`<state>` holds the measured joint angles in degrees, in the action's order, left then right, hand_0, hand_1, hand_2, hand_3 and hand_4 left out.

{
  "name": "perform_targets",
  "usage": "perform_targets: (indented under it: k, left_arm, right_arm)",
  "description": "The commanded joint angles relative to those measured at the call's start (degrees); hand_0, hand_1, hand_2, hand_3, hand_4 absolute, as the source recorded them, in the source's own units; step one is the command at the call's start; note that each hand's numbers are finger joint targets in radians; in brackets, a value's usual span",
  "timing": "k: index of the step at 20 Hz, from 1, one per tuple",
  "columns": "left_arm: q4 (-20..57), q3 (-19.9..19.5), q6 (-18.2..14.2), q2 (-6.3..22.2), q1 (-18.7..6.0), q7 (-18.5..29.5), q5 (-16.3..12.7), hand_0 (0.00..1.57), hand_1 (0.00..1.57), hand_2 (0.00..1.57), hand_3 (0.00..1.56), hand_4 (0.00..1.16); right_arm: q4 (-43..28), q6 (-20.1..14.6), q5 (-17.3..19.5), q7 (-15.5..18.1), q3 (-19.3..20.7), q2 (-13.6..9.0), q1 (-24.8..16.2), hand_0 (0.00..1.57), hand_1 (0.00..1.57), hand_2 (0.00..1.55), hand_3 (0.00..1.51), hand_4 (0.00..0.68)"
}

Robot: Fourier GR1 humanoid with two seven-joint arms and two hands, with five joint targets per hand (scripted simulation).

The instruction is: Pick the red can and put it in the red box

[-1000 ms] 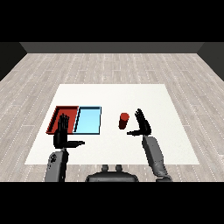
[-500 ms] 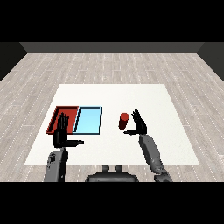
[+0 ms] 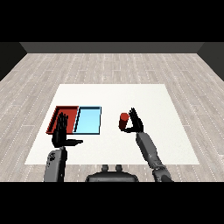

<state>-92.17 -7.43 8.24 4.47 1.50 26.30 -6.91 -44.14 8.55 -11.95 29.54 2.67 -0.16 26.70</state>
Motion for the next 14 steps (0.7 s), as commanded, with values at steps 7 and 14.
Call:
perform_targets:
  k: [7, 14]
  left_arm:
    - [0.11, -0.06, 0.81, -0.22, -0.12, -0.04, -1.27, 0.0, 0.0, 0.0, 0.0, 0.0]
    - [-0.96, 0.43, -0.26, -0.71, 0.9, 0.1, 0.03, 0.0, 0.0, 0.0, 0.0, 0.0]
  right_arm:
    - [3.35, -4.8, -4.7, 0.79, -5.48, 0.14, 2.99, 0.0, 0.0, 0.0, 0.0, 0.0]
    - [8.46, -6.08, -6.83, 1.7, -7.25, 0.15, 7.85, 0.0, 0.0, 0.0, 0.0, 0.0]
